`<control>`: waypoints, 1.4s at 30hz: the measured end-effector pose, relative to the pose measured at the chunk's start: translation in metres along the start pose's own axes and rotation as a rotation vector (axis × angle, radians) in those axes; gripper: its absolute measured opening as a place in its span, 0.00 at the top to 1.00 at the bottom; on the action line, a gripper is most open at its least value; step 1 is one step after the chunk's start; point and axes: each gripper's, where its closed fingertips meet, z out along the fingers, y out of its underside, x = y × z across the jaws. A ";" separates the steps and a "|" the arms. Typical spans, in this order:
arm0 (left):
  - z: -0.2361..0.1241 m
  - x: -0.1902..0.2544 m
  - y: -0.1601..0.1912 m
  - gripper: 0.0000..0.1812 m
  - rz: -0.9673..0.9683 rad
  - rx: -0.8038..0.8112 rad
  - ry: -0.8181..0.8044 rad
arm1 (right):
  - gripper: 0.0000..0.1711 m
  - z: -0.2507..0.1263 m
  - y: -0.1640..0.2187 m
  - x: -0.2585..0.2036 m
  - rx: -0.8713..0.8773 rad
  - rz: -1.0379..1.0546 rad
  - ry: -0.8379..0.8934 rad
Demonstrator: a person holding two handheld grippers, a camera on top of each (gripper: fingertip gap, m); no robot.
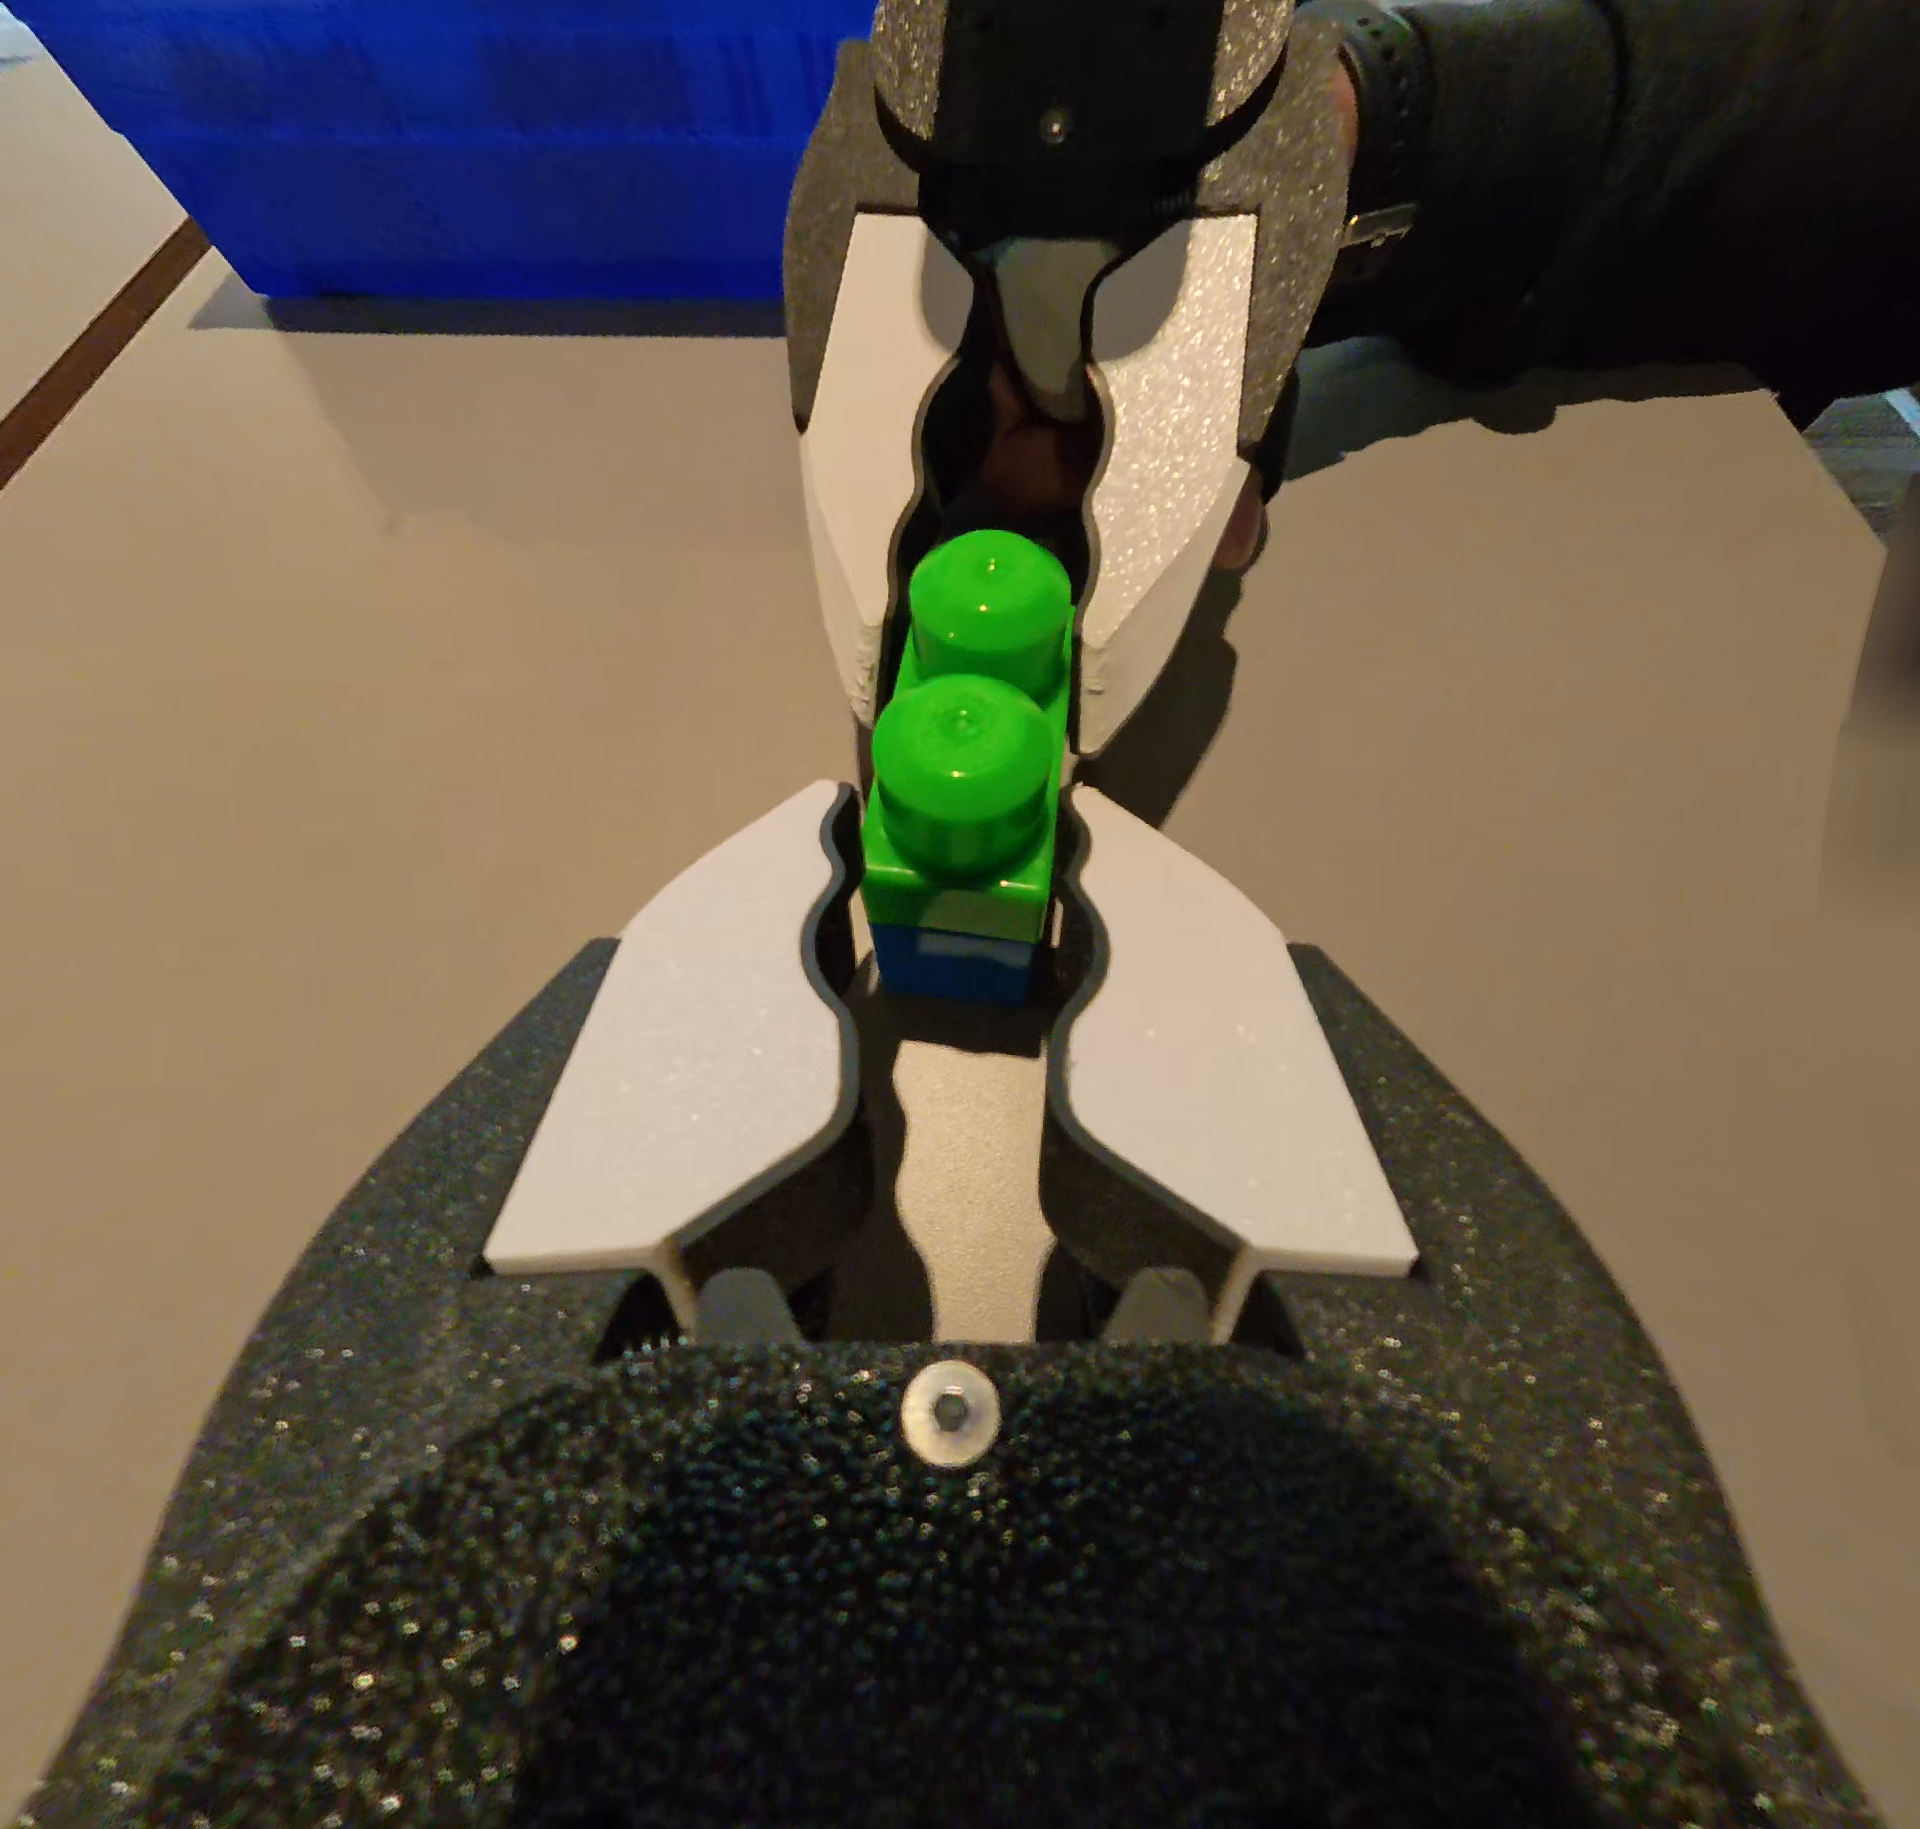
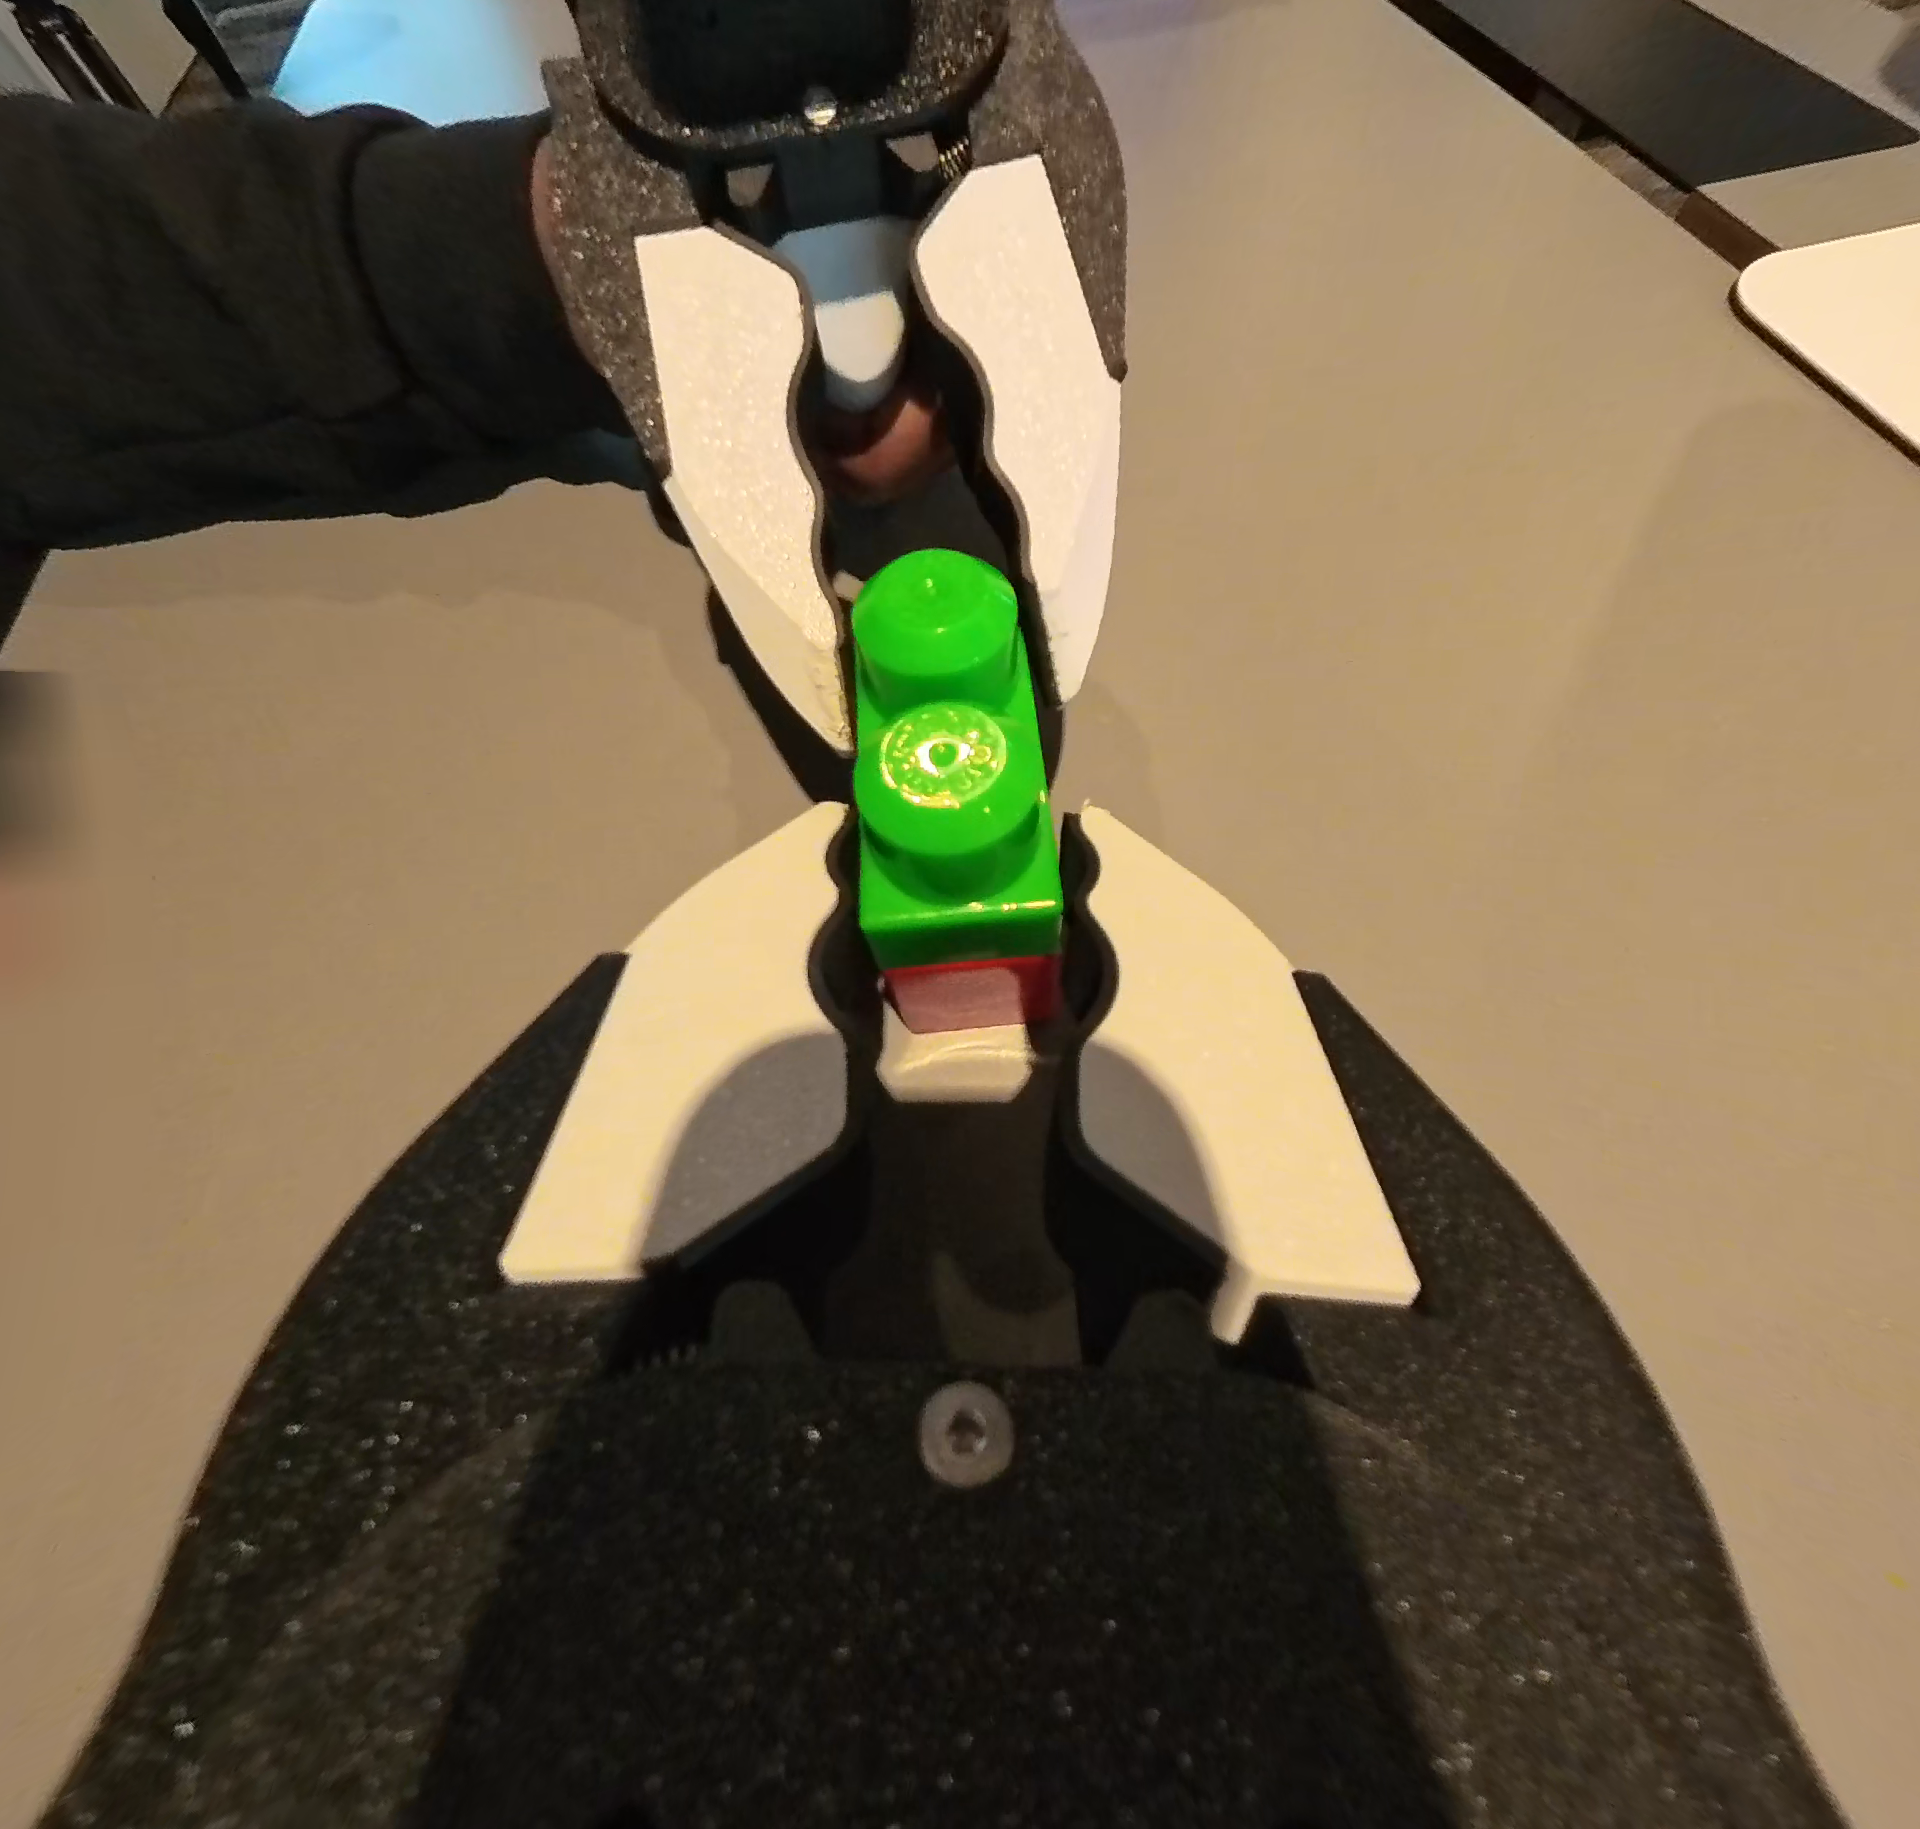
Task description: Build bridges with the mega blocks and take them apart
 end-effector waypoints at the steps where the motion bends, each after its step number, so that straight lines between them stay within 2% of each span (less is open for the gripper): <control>1: 0.000 0.000 0.000 0.81 0.002 -0.006 -0.003 | 0.78 0.000 0.000 0.000 0.002 -0.001 0.002; 8: -0.001 0.004 -0.001 0.78 0.045 -0.023 -0.006 | 0.79 -0.001 0.000 -0.004 0.008 -0.077 0.000; 12: -0.020 0.003 -0.027 0.76 -0.031 0.185 0.047 | 0.79 -0.003 -0.004 -0.003 -0.006 -0.140 0.055; 15: -0.049 -0.009 -0.051 0.77 -0.080 0.387 0.017 | 0.79 -0.017 -0.029 -0.003 0.073 -0.176 0.115; 18: -0.069 -0.028 -0.052 0.79 -0.149 0.466 -0.053 | 0.79 -0.060 -0.075 0.000 0.241 -0.203 0.230; 20: -0.071 -0.041 -0.041 0.80 -0.181 0.444 -0.107 | 0.79 -0.110 -0.101 0.013 0.352 -0.218 0.382; 22: -0.068 -0.051 -0.027 0.80 -0.216 0.397 -0.144 | 0.79 -0.172 -0.111 0.034 0.452 -0.184 0.569; 24: -0.062 -0.057 -0.015 0.81 -0.255 0.344 -0.160 | 0.79 -0.235 -0.098 0.061 0.504 -0.107 0.762; 26: -0.059 -0.058 -0.015 0.81 -0.263 0.330 -0.155 | 0.79 -0.281 -0.065 0.091 0.496 0.025 0.888; 29: -0.054 -0.055 -0.013 0.82 -0.244 0.296 -0.158 | 0.79 -0.319 -0.007 0.131 0.468 0.242 0.990; 33: -0.045 -0.052 -0.009 0.82 -0.218 0.237 -0.159 | 0.79 -0.323 0.050 0.163 0.267 0.369 1.085; 39: -0.039 -0.049 -0.006 0.82 -0.191 0.189 -0.158 | 0.79 -0.304 0.086 0.181 0.034 0.413 1.125; 42: -0.037 -0.048 -0.005 0.82 -0.186 0.177 -0.155 | 0.79 -0.303 0.091 0.186 -0.017 0.426 1.146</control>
